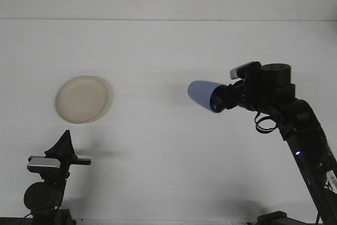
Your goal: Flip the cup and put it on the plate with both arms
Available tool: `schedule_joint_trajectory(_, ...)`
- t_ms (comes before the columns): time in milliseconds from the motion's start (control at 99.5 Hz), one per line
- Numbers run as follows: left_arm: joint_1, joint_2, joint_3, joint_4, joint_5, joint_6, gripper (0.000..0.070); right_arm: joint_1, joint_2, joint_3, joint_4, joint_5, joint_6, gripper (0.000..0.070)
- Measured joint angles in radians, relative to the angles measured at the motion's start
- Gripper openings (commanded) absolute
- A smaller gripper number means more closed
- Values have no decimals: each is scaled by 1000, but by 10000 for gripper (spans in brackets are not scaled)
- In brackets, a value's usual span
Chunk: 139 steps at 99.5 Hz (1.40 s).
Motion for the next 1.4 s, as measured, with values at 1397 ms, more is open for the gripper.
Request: schedule_joint_trajectory(1397,0,0,0,0,0,-275,12,520,495,181,-453,336,-139,270)
